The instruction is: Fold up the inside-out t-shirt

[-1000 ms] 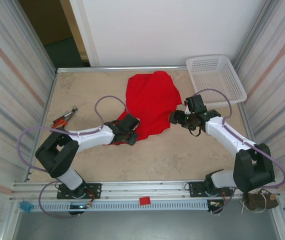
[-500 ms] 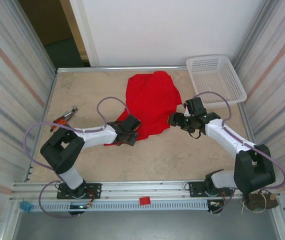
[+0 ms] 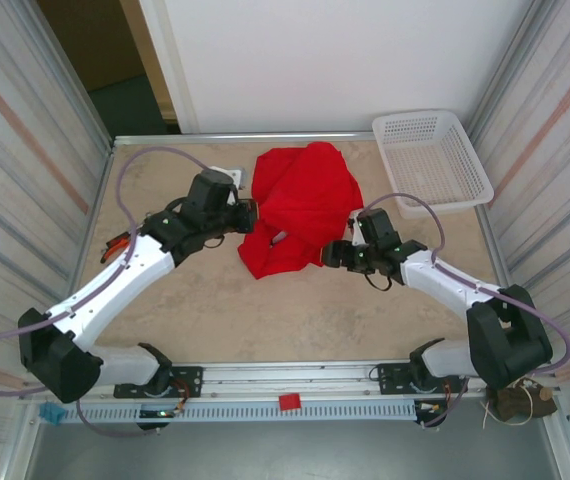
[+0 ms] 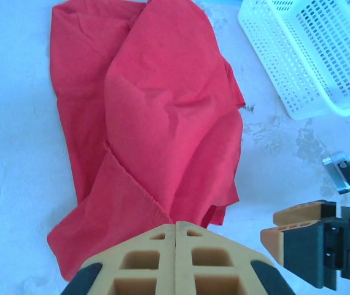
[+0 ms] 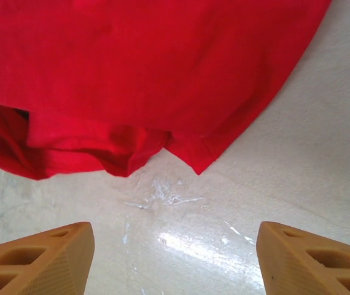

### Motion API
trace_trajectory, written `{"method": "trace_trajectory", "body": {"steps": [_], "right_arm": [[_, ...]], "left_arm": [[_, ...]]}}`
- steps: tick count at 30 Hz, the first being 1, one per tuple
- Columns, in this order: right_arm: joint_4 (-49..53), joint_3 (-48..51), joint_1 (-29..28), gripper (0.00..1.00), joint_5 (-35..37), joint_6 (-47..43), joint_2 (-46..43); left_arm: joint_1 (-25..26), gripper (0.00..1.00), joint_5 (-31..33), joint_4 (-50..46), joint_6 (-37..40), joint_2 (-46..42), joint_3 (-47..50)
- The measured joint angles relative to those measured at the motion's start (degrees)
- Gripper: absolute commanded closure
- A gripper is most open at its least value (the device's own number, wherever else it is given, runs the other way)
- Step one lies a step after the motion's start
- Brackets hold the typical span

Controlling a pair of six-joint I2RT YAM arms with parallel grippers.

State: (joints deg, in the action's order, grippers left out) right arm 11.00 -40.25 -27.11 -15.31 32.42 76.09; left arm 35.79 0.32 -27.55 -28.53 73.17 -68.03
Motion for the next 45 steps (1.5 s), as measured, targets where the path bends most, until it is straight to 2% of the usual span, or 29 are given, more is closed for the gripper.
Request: {"method": "trace_trajectory", "body": {"steps": [7,12,21,23,27,30,33,36,40,45], "right_arm": [[-4.8,0.9,-3.1,0.34,0.7,-0.6,5.1],[-6.3,0.5,-4.4,0.41,2.6,-1.3,10.7],[-6.8,-6.7,-4.4,0.51,5.5,-1.4,19.0],[-7.0,-8.1,-4.4,0.60,5.9,-1.5,20.6],[-7.0,-10.3,-4.4,1.00,6.7,-1.3,23.0],[-6.6,-10.7,-4.0,1.00,6.7,-1.4,23.2],[-4.1,-10.7,-1.7,1.00,6.0,-1.5,19.9],[2.6,-14.6,3.2,1.00,4.1,-2.1,11.6],[9.5,-30.1,10.1,1.00,2.7,-3.7,0.7],[13.8,-49.1,13.4,1.00,0.6,-5.1,-7.4]], "left_arm": [[-0.5,1.00,-2.3,-2.3,-3.4,-0.2,0.0],[-1.3,1.00,-2.4,-3.1,-4.8,-0.9,-0.7],[-2.8,1.00,-2.9,-4.0,-5.9,-2.2,-4.3],[-2.8,1.00,-3.0,-4.1,-6.0,-2.4,-4.7],[-3.3,1.00,-3.5,-4.3,-6.1,-2.7,-4.8],[-4.4,1.00,-3.8,-4.4,-6.4,-2.7,-4.8],[-7.9,1.00,-5.3,-4.4,-6.5,-3.0,-4.8],[-15.3,1.00,-8.1,-4.4,-6.5,-2.9,-5.7],[-25.0,1.00,-10.9,-4.7,-6.5,-1.7,-13.2],[-26.7,1.00,-13.7,-4.1,-6.4,-0.6,-27.9]]}}
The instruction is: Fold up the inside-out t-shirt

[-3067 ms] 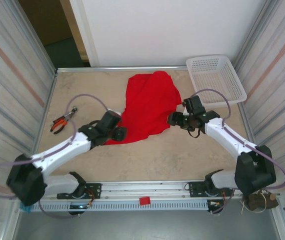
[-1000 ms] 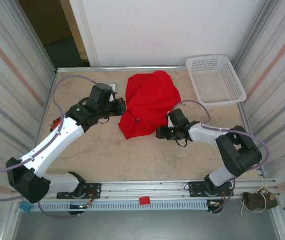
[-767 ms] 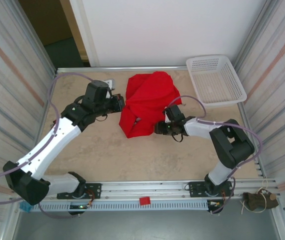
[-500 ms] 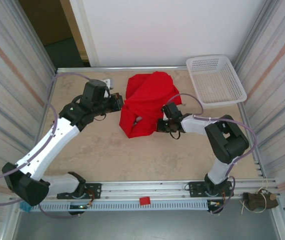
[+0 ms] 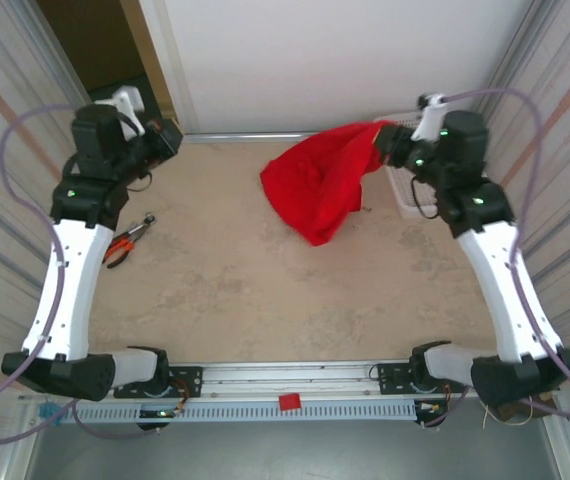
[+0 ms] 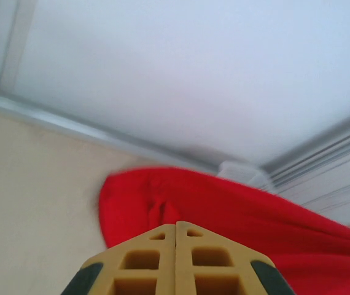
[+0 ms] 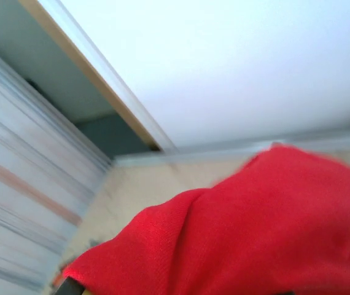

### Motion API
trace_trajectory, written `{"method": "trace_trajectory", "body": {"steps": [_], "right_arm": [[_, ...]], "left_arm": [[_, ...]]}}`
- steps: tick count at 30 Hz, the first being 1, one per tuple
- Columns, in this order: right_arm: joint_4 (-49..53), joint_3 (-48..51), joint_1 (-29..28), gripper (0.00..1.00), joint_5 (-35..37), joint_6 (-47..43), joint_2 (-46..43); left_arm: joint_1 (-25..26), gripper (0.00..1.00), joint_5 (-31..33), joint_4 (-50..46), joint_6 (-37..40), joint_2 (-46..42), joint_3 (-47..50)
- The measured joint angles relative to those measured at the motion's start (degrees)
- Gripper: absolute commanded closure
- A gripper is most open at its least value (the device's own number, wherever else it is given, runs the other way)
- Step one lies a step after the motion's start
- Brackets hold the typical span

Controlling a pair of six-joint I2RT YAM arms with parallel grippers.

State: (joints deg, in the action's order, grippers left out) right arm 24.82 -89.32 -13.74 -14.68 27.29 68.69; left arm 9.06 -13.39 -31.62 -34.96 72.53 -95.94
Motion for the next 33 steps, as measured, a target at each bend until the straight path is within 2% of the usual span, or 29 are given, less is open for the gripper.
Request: {"method": "trace_trajectory", "body": {"steps": [3,6,10,14,17,21,23,29,33], "right_arm": [[2.5,-5.5,0.3,1.00,-0.8,-0.9,-2.3],[4.9,-5.8,0.3,1.00,-2.2,-1.3,-3.1],[6.8,0.5,0.3,1.00,-3.2,-1.2,-2.2],[9.2,5.3,-0.7,1.00,-3.2,-1.0,0.6],[9.6,5.4,-3.5,1.00,-2.7,-1.0,2.6],[9.5,3.6,-7.8,1.00,-1.5,-0.9,5.0],[9.0,2.4,-9.0,1.00,-1.2,-0.8,6.1],[8.0,1.9,-9.6,1.00,0.0,-0.8,6.4],[7.8,1.9,-9.9,1.00,0.3,-0.8,6.3]], "left_arm": [[0.6,0.99,-1.6,2.0,-0.2,-1.9,-2.8],[3.6,0.76,-1.8,3.0,0.0,-4.8,0.9],[11.8,0.53,-1.2,5.9,-0.6,-9.2,16.7],[21.5,0.42,1.0,8.6,-2.4,-9.5,34.2],[30.1,0.36,3.6,11.0,-4.1,-8.9,42.6],[40.5,0.31,8.0,17.0,-4.9,-6.2,44.9],[43.6,0.30,10.7,19.7,-4.7,-3.8,44.6],[45.0,0.22,20.3,23.0,-2.6,-0.1,44.3],[44.2,0.19,23.5,26.7,0.4,0.0,44.3]]}}
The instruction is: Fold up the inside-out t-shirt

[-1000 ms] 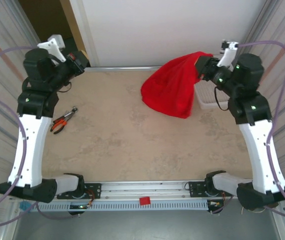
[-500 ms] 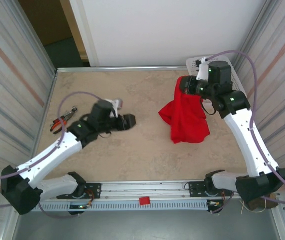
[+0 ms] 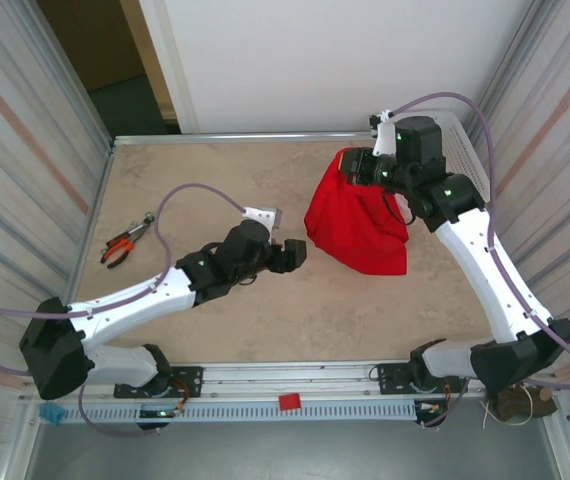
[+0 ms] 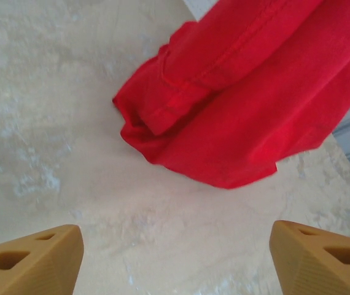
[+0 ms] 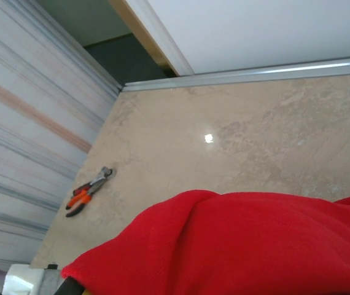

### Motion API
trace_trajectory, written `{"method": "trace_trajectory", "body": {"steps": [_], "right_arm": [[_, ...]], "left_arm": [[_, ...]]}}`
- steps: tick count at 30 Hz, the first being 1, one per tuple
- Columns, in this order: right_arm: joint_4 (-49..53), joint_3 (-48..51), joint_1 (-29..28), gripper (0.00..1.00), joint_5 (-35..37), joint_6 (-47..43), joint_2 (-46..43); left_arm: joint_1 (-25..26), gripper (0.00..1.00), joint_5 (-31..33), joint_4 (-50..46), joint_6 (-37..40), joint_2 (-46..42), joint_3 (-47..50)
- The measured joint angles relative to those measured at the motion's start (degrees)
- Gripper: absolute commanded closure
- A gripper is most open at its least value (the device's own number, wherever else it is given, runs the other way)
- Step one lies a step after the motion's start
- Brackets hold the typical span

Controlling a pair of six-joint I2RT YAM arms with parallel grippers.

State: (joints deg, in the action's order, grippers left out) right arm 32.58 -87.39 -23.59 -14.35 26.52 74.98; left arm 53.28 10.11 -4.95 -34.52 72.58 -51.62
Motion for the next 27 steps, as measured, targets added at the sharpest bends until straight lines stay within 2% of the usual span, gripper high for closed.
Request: {"method": "trace_trajectory", "body": {"steps": [10,20,21,22,23,25,26,27], "right_arm": [[0.0,0.0,-0.1,1.00,0.2,0.3,-1.9],[0.0,0.7,-0.1,1.00,0.2,1.4,-4.1],[0.0,0.9,-0.1,1.00,0.2,1.5,-4.1],[0.0,1.1,-0.1,1.00,0.2,1.5,-4.2],[0.0,1.2,-0.1,1.00,0.2,1.5,-4.2],[0.1,1.4,0.1,1.00,0.2,1.5,-4.2],[0.1,1.4,0.3,1.00,0.2,1.5,-4.2],[0.1,1.4,0.7,1.00,0.2,1.5,-4.2]], "left_arm": [[-3.5,0.18,-0.3,7.3,6.5,10.8,-0.2],[-7.5,0.18,-8.8,18.6,10.4,18.8,-0.2],[-7.9,0.23,-10.7,20.6,10.3,19.7,-0.2],[-8.4,0.33,-12.6,22.6,10.1,20.4,-0.2],[-8.9,0.47,-14.3,24.5,9.7,21.2,-0.2],[-10.1,0.95,-18.7,28.6,8.9,23.0,-0.3],[-10.4,1.00,-20.4,29.6,8.8,23.7,-0.5],[-10.8,1.00,-21.8,30.2,8.6,24.4,-0.8]]}}
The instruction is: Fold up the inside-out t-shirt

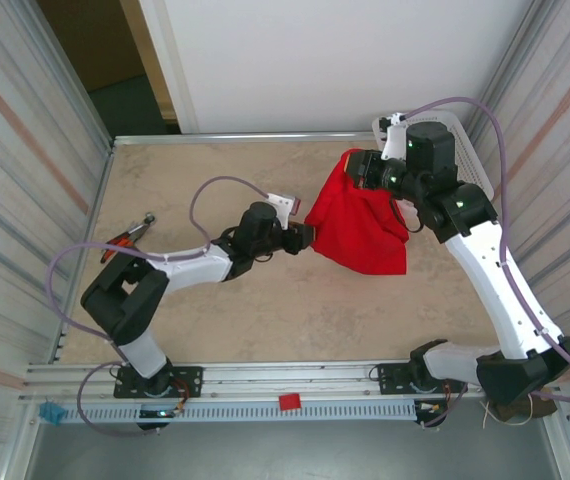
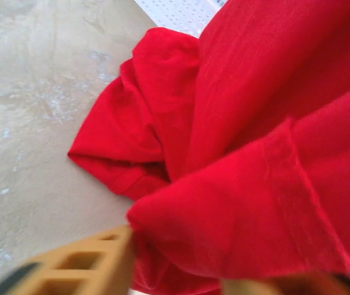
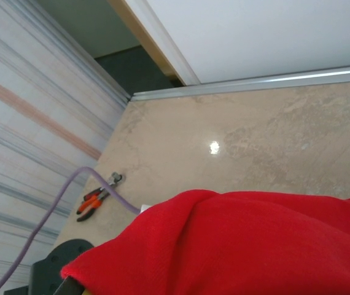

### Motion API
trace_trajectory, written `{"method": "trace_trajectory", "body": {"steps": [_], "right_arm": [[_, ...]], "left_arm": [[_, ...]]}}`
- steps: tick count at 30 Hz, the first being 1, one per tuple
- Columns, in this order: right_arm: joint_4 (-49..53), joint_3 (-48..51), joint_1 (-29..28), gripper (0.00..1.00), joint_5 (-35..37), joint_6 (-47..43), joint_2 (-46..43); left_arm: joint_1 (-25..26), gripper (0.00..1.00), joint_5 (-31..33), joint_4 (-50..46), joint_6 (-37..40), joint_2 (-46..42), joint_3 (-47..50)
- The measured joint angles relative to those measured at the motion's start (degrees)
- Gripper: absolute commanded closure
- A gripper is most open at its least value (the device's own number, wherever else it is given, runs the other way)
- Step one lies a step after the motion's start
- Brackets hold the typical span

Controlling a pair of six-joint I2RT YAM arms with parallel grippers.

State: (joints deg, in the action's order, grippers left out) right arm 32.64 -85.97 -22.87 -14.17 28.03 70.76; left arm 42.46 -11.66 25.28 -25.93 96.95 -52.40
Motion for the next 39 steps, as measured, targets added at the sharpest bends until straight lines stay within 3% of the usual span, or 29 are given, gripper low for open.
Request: {"method": "trace_trajectory", "body": {"steps": [3,6,10,13,17,24,32,36,39], "right_arm": [[0.1,-0.2,4.0,1.00,-0.8,0.0,0.0],[1.0,-2.6,11.6,1.00,-1.7,0.1,0.6],[2.4,-13.2,19.1,1.00,-5.0,0.7,3.8],[2.8,-21.8,19.6,1.00,-7.4,1.1,5.3],[2.4,-29.6,19.5,1.00,-11.2,1.8,5.1],[2.5,-31.6,19.5,1.00,-15.2,3.5,1.7],[-1.7,-30.7,19.5,1.00,-18.9,7.0,2.6],[-4.0,-31.6,19.5,1.00,-20.7,7.8,11.7],[-2.5,-40.1,19.2,1.00,-21.4,8.1,25.3]], "left_arm": [[-0.9,1.00,-0.7,-2.7,0.2,-0.6,-1.5],[-2.6,1.00,1.4,-12.2,0.7,-5.6,-5.5],[-9.7,1.00,4.9,-27.0,2.8,-13.8,-21.7],[-14.5,1.00,7.0,-32.3,4.2,-18.2,-36.5],[-15.2,1.00,7.4,-37.3,6.1,-22.6,-51.0],[-14.6,1.00,7.0,-42.8,6.4,-28.1,-54.8],[-16.2,1.00,11.5,-47.9,7.8,-25.2,-55.0],[-22.6,1.00,10.4,-49.0,7.5,-17.2,-56.5],[-27.1,1.00,8.7,-50.2,6.4,-7.3,-61.2]]}}
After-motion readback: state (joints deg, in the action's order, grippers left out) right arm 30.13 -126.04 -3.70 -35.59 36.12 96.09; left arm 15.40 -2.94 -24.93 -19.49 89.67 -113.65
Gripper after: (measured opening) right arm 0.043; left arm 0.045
